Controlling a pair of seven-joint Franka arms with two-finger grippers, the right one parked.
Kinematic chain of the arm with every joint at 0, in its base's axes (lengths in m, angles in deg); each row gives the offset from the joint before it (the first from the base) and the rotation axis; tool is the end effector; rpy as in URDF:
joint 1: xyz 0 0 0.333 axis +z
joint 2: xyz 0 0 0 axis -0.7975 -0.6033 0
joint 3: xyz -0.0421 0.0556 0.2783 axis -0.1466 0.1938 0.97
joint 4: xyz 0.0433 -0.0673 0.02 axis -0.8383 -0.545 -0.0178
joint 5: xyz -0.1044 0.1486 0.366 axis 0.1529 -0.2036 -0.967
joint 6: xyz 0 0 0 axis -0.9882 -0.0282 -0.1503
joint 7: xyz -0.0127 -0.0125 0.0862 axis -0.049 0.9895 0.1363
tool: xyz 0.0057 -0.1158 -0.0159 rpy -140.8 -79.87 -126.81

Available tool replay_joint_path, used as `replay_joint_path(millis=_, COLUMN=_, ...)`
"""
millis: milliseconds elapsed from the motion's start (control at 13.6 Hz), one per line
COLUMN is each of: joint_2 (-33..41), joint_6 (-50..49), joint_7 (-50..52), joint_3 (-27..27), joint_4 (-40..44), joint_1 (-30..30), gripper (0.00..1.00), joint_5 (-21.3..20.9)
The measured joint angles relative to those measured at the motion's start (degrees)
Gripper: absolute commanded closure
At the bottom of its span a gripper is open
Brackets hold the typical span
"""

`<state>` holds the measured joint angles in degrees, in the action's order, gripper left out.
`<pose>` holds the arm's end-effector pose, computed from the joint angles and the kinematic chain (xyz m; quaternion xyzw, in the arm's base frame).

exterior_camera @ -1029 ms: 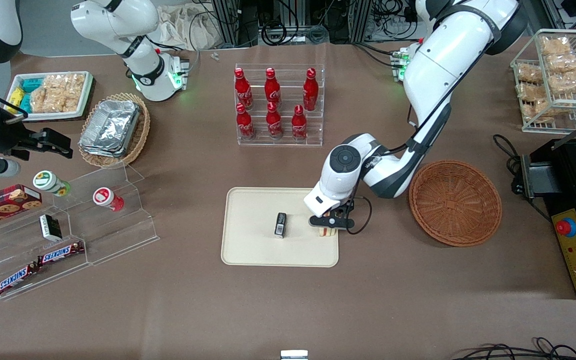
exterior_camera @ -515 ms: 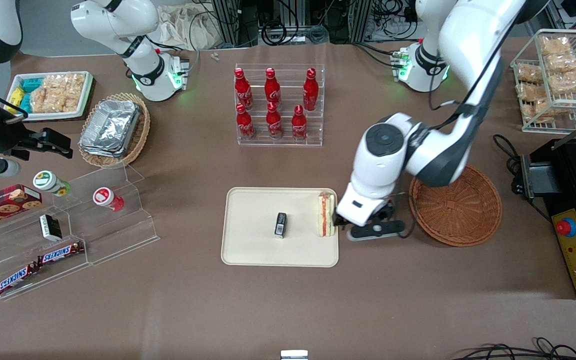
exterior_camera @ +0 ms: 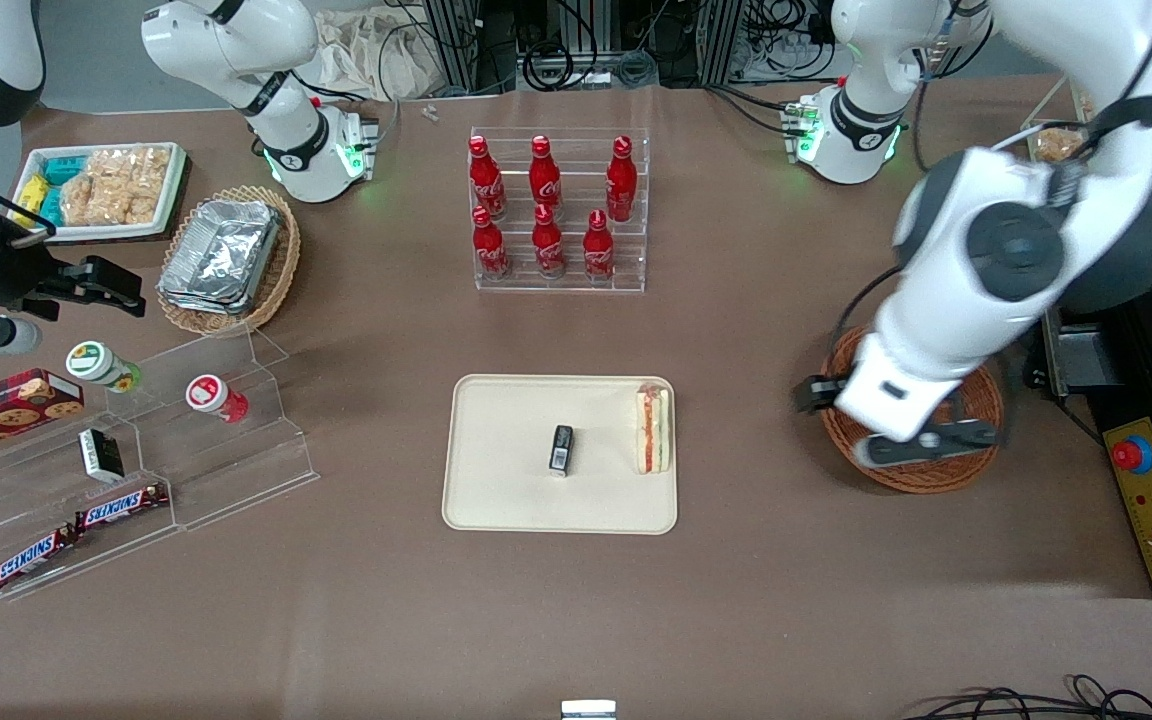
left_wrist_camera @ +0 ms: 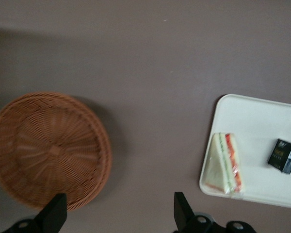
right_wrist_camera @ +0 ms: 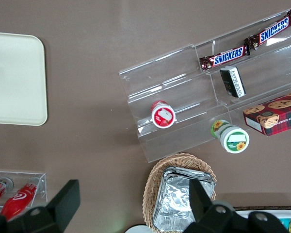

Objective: Place sandwich from basket to tray

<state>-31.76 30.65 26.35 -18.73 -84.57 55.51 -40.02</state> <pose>0.6308 -0.1888 0.4770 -0.9976 -0.0689 -0.0077 0.0053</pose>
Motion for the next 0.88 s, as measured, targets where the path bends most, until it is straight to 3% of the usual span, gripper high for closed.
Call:
replay_joint_path(millis=221, joint_2=4.7, joint_6=-8.8, joint_7=-7.1, joint_3=2.0, joint_4=1.1, joint_1=2.5, gripper=0.0, joint_5=2.1)
replay_joint_path(millis=662, joint_2=15.3, joint_6=-16.7, joint_7=-17.1, joint_3=21.1, joint_4=0.3, joint_1=-6.7, gripper=0.0, joint_5=5.6)
replay_joint_path(millis=882, joint_2=17.2, joint_6=-17.3, joint_7=-18.2, joint_3=23.5, joint_4=-0.6, joint_1=-7.5, gripper=0.0, joint_5=6.9)
